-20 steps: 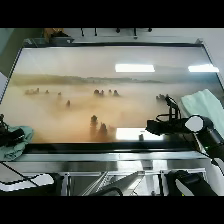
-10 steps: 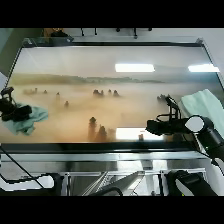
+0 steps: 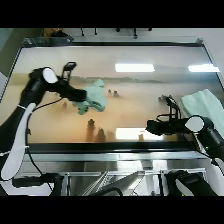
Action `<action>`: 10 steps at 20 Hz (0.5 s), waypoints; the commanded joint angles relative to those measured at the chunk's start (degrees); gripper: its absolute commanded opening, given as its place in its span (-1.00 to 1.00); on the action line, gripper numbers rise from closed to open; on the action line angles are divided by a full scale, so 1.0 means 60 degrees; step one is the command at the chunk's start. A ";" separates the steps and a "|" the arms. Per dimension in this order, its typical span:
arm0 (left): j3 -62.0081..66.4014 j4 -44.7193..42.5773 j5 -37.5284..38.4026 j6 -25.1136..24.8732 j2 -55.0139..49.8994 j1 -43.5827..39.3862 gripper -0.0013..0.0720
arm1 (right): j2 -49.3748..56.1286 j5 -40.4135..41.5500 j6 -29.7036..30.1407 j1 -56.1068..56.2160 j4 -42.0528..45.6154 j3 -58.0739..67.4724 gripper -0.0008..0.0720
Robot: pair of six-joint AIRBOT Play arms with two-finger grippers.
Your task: Fold the shirts.
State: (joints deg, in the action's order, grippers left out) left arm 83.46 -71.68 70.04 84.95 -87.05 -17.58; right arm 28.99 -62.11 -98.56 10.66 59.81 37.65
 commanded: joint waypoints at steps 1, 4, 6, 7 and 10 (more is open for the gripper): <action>0.0069 0.0211 -0.1020 0.0109 -0.0415 -0.1730 -0.15 | -0.0004 0.0000 0.0000 0.0007 0.0000 -0.0004 -0.91; 0.0313 0.0168 -0.1064 0.0288 -0.0412 -0.2014 0.95 | -0.0007 -0.0036 0.0004 0.0004 0.0000 -0.0004 -0.91; 0.0867 0.0102 -0.0029 0.0259 -0.0404 -0.1519 0.95 | -0.0004 0.0087 0.0164 0.0000 0.0000 0.0000 -0.91; 0.1009 0.0113 0.0594 0.0262 -0.0404 -0.1118 0.95 | 0.0004 0.0197 0.0313 -0.0015 0.0004 0.0007 -0.91; 0.0007 0.0157 0.1759 0.0259 -0.0164 0.0168 0.95 | 0.0157 0.0608 0.0823 -0.0142 0.0007 0.0011 -0.23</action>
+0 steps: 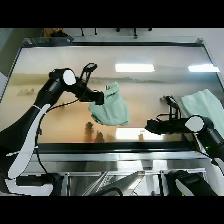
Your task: Fold the shirts.
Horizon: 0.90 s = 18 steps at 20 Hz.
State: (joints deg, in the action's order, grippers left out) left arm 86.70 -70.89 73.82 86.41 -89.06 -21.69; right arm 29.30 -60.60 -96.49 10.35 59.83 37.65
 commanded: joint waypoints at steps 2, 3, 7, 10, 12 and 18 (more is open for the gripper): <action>-0.2178 0.0284 0.0091 -0.0011 0.0656 0.1494 0.95 | 0.0430 0.0736 0.0933 -0.0182 0.0000 0.0018 -0.15; -0.2922 0.0637 -0.0707 -0.0113 0.0845 0.1767 0.95 | 0.0663 0.1016 0.1075 -0.0182 -0.0007 0.0018 -0.14; -0.4561 0.3333 -0.3858 -0.1599 0.0831 0.2514 0.95 | 0.1701 0.2382 0.1191 -0.0182 -0.0117 0.0073 -0.14; -0.4222 0.4863 -0.4233 -0.2769 -0.0127 0.2426 0.95 | 0.2798 0.3093 0.2047 -0.0182 -0.0794 0.0568 -0.14; -0.3636 0.5096 -0.4266 -0.2911 -0.0889 0.2237 0.95 | 0.3785 0.3096 0.2856 -0.0178 -0.1530 0.1093 -0.14; -0.1832 0.5067 -0.3253 -0.3093 -0.2364 0.2018 -0.89 | 0.6087 0.3122 0.5329 -0.0186 -0.3770 0.2568 -0.06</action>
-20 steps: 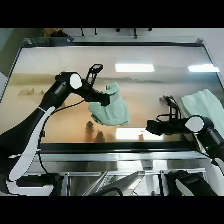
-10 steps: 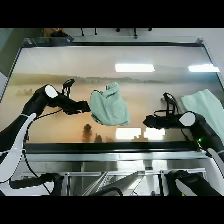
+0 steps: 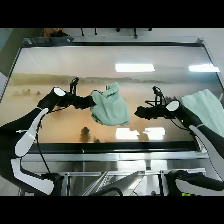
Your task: Fold the shirts.
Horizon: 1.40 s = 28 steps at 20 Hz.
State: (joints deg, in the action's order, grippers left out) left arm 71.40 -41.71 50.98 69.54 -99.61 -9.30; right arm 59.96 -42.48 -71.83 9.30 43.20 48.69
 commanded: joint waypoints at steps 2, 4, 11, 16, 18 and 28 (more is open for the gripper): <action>0.1140 0.0189 0.1322 -0.0557 -0.0754 0.0047 -0.91 | 0.1789 0.0098 0.1268 -0.0007 -0.1005 0.1821 0.24; 0.1417 0.0040 0.2058 -0.1355 -0.0739 0.0047 -0.91 | 0.2641 0.0091 0.1271 -0.0007 -0.1005 0.3082 0.24; 0.1690 -0.0882 0.2925 -0.1701 -0.0750 0.0047 -0.91 | 0.4951 0.0080 0.2517 0.0011 -0.3410 0.5869 0.23; 0.1690 -0.0860 0.2976 -0.1698 -0.0750 0.0044 -0.91 | 0.6109 0.0062 0.3585 0.0015 -0.5748 0.6266 0.23; 0.1690 -0.0860 0.2976 -0.1701 -0.0750 0.0025 -0.91 | 0.6422 -0.0200 0.3814 0.0029 -0.6382 0.6291 0.22; 0.1996 -0.0783 0.3544 -0.1690 -0.0590 0.0124 -0.91 | 0.6390 -0.1315 0.4513 0.0361 -0.6845 0.8003 -0.91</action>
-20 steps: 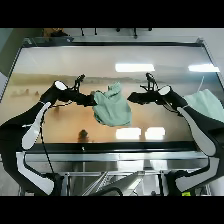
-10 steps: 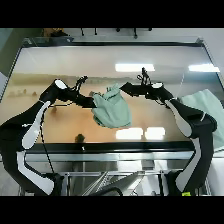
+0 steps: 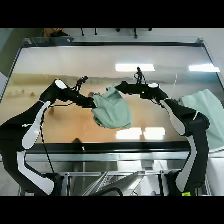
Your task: Fold the shirts.
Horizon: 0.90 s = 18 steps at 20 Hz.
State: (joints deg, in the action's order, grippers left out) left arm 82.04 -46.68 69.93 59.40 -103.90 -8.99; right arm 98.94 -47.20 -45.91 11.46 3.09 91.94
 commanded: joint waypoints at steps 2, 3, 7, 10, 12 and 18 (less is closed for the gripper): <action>0.0911 0.0025 0.1005 0.0076 0.0543 0.0280 -0.91 | -0.0652 -0.0863 0.0189 -0.0160 -0.0160 0.1526 -0.92; 0.1388 0.0025 0.1224 0.0277 0.0903 0.0433 -0.91 | -0.1111 -0.0994 0.0193 -0.0284 -0.0142 0.1829 -0.92; 0.4040 0.0029 0.1781 0.0692 0.2765 0.1180 -0.91 | -0.3854 -0.0987 0.0412 -0.0903 0.0492 0.2364 -0.92; 0.6295 0.0022 0.1851 0.0823 0.4182 0.1483 -0.91 | -0.6309 -0.0568 0.0448 -0.1126 0.1832 0.2364 -0.92; 0.6849 0.0025 0.1268 0.0863 0.5300 0.1650 -0.91 | -0.7828 0.0025 0.0437 -0.1122 0.3180 0.2364 -0.92; 0.4925 0.0018 -0.2047 0.0142 0.8830 0.2062 -0.91 | -0.9992 0.0106 0.0404 -0.1122 0.4492 0.2364 -0.92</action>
State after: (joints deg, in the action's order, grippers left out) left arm 115.13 -46.26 66.92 63.00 -59.24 2.46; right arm 44.14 -46.92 -43.38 4.84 25.43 106.06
